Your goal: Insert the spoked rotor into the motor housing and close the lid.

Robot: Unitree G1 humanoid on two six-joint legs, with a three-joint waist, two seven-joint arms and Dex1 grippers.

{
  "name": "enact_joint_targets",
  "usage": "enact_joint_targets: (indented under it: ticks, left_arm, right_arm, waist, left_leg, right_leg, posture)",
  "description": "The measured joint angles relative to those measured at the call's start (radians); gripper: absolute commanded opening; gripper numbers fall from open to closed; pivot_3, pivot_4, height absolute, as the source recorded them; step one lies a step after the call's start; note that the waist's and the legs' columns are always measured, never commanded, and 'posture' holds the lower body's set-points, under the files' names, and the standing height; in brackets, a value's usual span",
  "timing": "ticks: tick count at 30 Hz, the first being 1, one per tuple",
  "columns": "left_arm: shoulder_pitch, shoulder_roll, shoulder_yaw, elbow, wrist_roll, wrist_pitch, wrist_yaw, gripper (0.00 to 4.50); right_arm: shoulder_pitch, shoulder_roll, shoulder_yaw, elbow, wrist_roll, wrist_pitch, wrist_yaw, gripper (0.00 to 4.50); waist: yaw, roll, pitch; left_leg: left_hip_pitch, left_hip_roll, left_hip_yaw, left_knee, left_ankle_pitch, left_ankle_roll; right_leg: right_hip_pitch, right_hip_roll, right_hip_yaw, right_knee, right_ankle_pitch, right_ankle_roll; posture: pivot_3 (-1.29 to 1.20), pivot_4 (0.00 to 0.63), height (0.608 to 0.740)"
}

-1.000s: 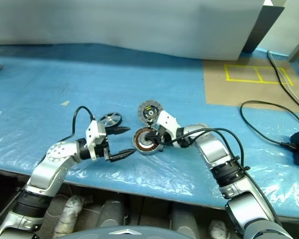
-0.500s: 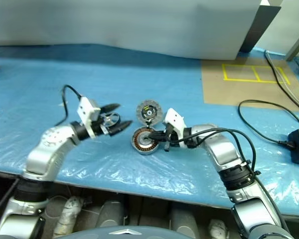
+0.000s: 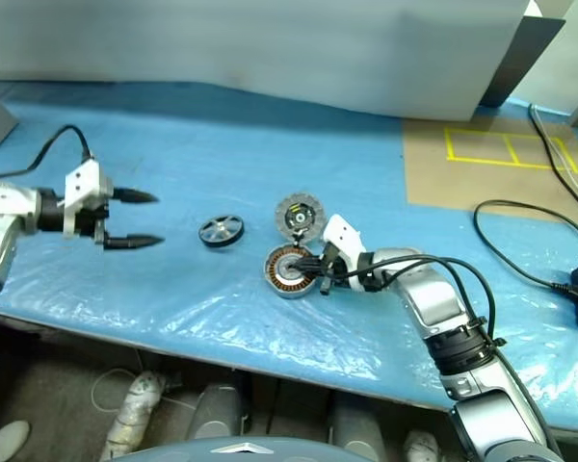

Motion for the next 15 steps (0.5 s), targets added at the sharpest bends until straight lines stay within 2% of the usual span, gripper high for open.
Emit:
enact_joint_targets:
  ticks: [3, 9, 15]
  left_arm:
    - [-0.115, -0.066, -0.054, 0.120, 0.061, -0.095, -0.049, 4.50]
    - [-0.232, -0.180, -0.167, 0.324, 0.177, -0.216, -0.157, 4.50]
    - [-0.319, -0.253, -0.185, 0.482, 0.244, -0.277, -0.157, 4.50]
  right_arm:
    - [0.011, 0.002, 0.000, -0.004, -0.001, -0.003, -0.008, 0.05]
    - [0.022, 0.002, -0.001, -0.017, -0.010, -0.017, -0.027, 0.05]
    - [0.069, -0.010, -0.044, -0.117, 0.029, 0.024, -0.045, 0.05]
  waist:
    - [-0.003, 0.000, 0.000]
    - [-0.008, 0.000, 0.000]
    - [0.000, -0.002, 0.001]
  left_leg:
    - [0.000, 0.001, 0.000, -0.001, 0.000, 0.000]
    - [-0.002, 0.001, -0.001, -0.003, 0.000, 0.000]
    - [-0.004, 0.001, -0.002, -0.002, 0.000, 0.000]
  right_leg:
    - [-0.001, 0.001, 0.000, 0.000, 0.000, 0.000]
    - [-0.002, 0.002, -0.001, 0.000, 0.002, 0.004]
    - [-0.003, 0.001, -0.004, 0.000, 0.002, 0.004]
  posture:
    - [0.00, 0.150, 0.740]
    - [0.00, 0.150, 0.740]
    - [0.00, 0.150, 0.740]
